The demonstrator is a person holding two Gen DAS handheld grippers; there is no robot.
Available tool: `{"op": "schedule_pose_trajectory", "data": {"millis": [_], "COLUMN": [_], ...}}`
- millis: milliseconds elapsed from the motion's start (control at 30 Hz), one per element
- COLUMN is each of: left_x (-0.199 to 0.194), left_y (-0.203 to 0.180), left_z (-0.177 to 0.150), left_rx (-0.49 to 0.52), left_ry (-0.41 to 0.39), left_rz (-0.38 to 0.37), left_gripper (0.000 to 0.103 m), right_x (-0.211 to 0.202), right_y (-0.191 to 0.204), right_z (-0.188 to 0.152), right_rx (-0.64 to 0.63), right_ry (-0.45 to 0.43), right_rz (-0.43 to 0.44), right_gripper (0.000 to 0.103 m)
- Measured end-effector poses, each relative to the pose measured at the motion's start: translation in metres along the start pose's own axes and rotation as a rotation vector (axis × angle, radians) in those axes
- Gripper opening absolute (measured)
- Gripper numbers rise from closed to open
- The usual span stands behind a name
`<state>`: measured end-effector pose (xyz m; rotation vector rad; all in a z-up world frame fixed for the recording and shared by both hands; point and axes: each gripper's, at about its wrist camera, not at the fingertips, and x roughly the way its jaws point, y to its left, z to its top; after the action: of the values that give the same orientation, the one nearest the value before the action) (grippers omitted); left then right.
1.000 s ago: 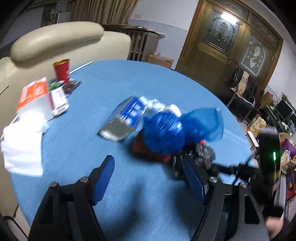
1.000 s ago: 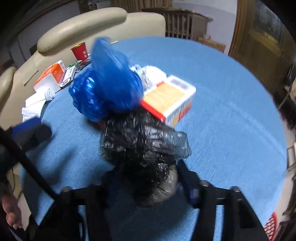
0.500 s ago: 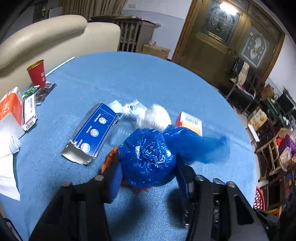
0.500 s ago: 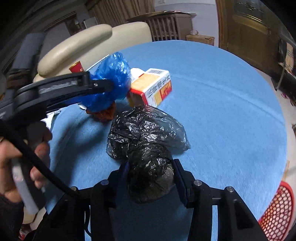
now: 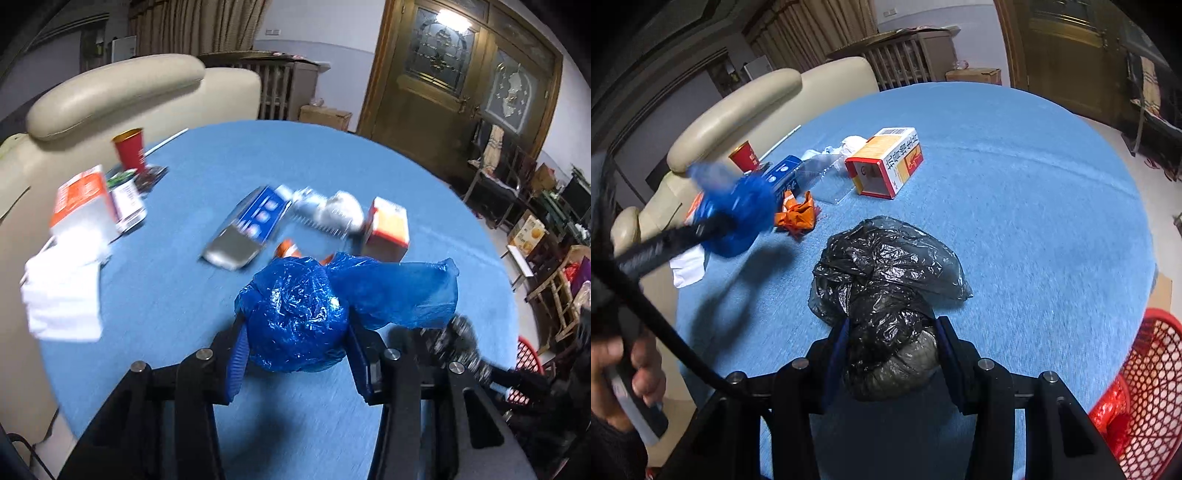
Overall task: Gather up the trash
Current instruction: 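Grasp the blue bag with the left gripper while the right grasps the black bag, then carry the blue and black bags over the red wastebasket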
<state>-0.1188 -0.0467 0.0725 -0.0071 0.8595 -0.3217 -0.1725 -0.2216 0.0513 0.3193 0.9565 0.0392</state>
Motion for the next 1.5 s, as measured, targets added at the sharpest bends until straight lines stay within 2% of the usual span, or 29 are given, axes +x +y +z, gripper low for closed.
{"op": "schedule_pose_trajectory", "data": {"millis": [167, 433, 567, 600, 667, 700, 733, 867, 900, 933, 967, 1167, 1500], "left_x": [-0.006, -0.02, -0.024, -0.024, -0.024, -0.023, -0.021, -0.017, -0.017, -0.017, -0.017, -0.019, -0.033], "left_y": [0.006, -0.006, -0.005, -0.003, 0.001, 0.002, 0.003, 0.002, 0.002, 0.002, 0.002, 0.0, -0.007], "left_z": [-0.016, -0.024, -0.026, -0.026, -0.026, -0.027, -0.027, -0.029, -0.029, -0.028, -0.028, -0.028, -0.025], "left_rx": [-0.006, 0.024, 0.026, 0.02, 0.01, 0.008, 0.007, 0.013, 0.016, 0.016, 0.016, 0.014, 0.031], "left_ry": [0.035, 0.029, 0.021, 0.021, 0.023, 0.025, 0.028, 0.04, 0.039, 0.038, 0.036, 0.032, 0.0], "left_rz": [0.035, 0.049, 0.051, 0.051, 0.052, 0.052, 0.054, 0.05, 0.05, 0.05, 0.052, 0.056, 0.069], "left_gripper": [0.049, 0.05, 0.05, 0.05, 0.05, 0.05, 0.05, 0.05, 0.05, 0.05, 0.05, 0.05, 0.05], "right_x": [-0.01, -0.037, -0.035, -0.034, -0.033, -0.031, -0.029, -0.002, 0.01, 0.015, 0.019, -0.009, -0.063], "right_y": [0.004, 0.016, 0.023, 0.024, 0.025, 0.026, 0.026, 0.03, 0.03, 0.03, 0.03, 0.025, 0.038], "right_z": [-0.006, -0.012, -0.013, -0.014, -0.014, -0.013, -0.011, -0.001, 0.0, 0.0, -0.002, -0.008, 0.003], "right_rx": [0.006, -0.018, -0.048, -0.054, -0.065, -0.075, -0.086, -0.157, -0.168, -0.17, -0.173, -0.115, -0.088], "right_ry": [-0.023, -0.069, -0.045, -0.048, -0.047, -0.048, -0.05, -0.012, 0.031, 0.048, 0.064, -0.004, -0.141], "right_rz": [-0.009, -0.019, -0.021, -0.023, -0.033, -0.048, -0.06, -0.132, -0.108, -0.097, -0.092, -0.08, -0.052], "right_gripper": [0.049, 0.05, 0.05, 0.052, 0.064, 0.074, 0.077, 0.077, 0.075, 0.054, 0.044, 0.043, 0.043]}}
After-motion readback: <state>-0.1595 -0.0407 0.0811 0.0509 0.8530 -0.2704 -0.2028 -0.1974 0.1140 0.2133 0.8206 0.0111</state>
